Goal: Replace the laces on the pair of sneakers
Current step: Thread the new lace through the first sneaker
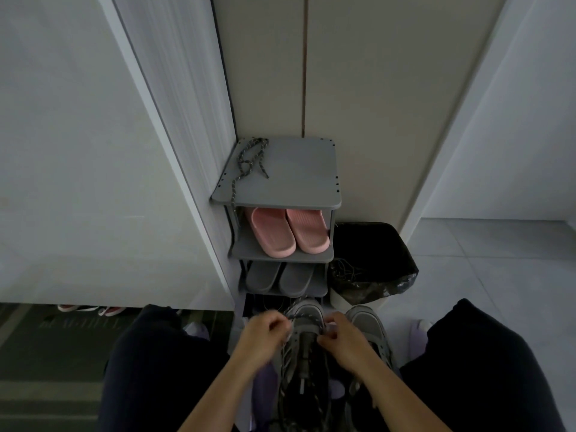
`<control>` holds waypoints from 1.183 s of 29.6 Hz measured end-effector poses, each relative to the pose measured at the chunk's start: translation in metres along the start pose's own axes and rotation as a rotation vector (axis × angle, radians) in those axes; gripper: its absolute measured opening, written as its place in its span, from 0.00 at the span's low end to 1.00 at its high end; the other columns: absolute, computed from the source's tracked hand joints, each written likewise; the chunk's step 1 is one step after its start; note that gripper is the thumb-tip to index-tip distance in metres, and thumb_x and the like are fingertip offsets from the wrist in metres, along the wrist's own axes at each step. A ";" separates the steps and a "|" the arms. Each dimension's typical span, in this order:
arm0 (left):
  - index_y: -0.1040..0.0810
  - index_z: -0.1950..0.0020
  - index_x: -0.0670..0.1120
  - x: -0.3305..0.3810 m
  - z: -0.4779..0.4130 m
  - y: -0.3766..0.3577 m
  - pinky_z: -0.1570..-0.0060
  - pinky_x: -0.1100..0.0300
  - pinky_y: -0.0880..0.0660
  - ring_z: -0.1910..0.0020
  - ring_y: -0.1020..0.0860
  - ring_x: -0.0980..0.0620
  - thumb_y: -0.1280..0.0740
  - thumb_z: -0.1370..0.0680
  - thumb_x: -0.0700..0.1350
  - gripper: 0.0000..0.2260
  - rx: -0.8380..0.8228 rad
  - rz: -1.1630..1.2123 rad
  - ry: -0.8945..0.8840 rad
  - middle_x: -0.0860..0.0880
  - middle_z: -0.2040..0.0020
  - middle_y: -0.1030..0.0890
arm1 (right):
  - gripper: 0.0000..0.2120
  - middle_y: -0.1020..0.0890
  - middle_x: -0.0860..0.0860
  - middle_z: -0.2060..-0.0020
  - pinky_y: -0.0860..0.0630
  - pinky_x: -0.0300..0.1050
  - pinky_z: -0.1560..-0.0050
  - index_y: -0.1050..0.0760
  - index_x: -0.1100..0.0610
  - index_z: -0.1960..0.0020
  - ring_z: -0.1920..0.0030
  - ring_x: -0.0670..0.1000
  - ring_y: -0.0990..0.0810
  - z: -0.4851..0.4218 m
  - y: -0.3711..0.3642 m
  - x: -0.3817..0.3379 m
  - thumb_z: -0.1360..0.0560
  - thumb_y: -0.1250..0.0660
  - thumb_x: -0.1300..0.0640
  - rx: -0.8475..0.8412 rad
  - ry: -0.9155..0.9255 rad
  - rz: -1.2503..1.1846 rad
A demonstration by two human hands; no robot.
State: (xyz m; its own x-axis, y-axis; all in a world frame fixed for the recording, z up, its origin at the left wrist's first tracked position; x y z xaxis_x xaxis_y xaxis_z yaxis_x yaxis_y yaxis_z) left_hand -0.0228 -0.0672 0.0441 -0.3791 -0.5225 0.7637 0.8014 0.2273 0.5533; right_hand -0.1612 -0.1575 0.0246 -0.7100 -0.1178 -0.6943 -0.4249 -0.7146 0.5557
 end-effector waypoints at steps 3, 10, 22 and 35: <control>0.24 0.43 0.45 -0.012 -0.030 -0.001 0.50 0.66 0.31 0.47 0.24 0.52 0.38 0.23 0.39 0.10 0.139 -0.110 -0.022 0.47 0.46 0.22 | 0.19 0.26 0.51 0.48 0.32 0.41 0.52 0.37 0.55 0.35 0.50 0.49 0.27 0.002 -0.002 -0.001 0.24 0.38 0.56 0.011 0.025 0.011; 0.26 0.47 0.44 -0.020 -0.052 -0.021 0.47 0.55 0.29 0.47 0.24 0.46 0.37 0.25 0.44 0.08 -0.054 -0.357 -0.050 0.44 0.46 0.24 | 0.18 0.32 0.53 0.40 0.32 0.39 0.52 0.34 0.54 0.37 0.45 0.52 0.26 0.002 -0.002 -0.002 0.26 0.37 0.57 0.094 0.075 0.088; 0.30 0.60 0.57 0.025 -0.047 0.050 0.59 0.62 0.29 0.66 0.26 0.58 0.32 0.27 0.40 0.12 -0.045 -0.175 -0.296 0.56 0.65 0.25 | 0.07 0.22 0.47 0.68 0.29 0.31 0.65 0.23 0.53 0.60 0.71 0.38 0.24 -0.022 0.046 -0.040 0.28 0.33 0.65 0.337 0.227 -0.404; 0.23 0.55 0.41 0.063 -0.015 0.032 0.79 0.67 0.41 0.78 0.36 0.57 0.42 0.21 0.39 0.09 -0.136 0.822 -0.044 0.51 0.74 0.30 | 0.12 0.24 0.50 0.53 0.29 0.30 0.58 0.24 0.52 0.50 0.64 0.41 0.25 -0.010 0.042 -0.034 0.29 0.32 0.66 0.216 0.337 -0.256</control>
State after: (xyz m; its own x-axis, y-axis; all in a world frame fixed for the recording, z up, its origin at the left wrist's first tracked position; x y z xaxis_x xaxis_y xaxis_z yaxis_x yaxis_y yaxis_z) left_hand -0.0139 -0.1049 0.1048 0.3356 -0.2004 0.9204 0.8783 0.4197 -0.2289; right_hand -0.1497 -0.1905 0.0670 -0.3605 -0.1997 -0.9111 -0.6945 -0.5946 0.4051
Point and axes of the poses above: each hand's wrist, its own z-axis away from the middle knuckle, its own y-axis out of the back of the hand, x = y × z, the point moved 3 cm from there along -z, towards the middle knuckle
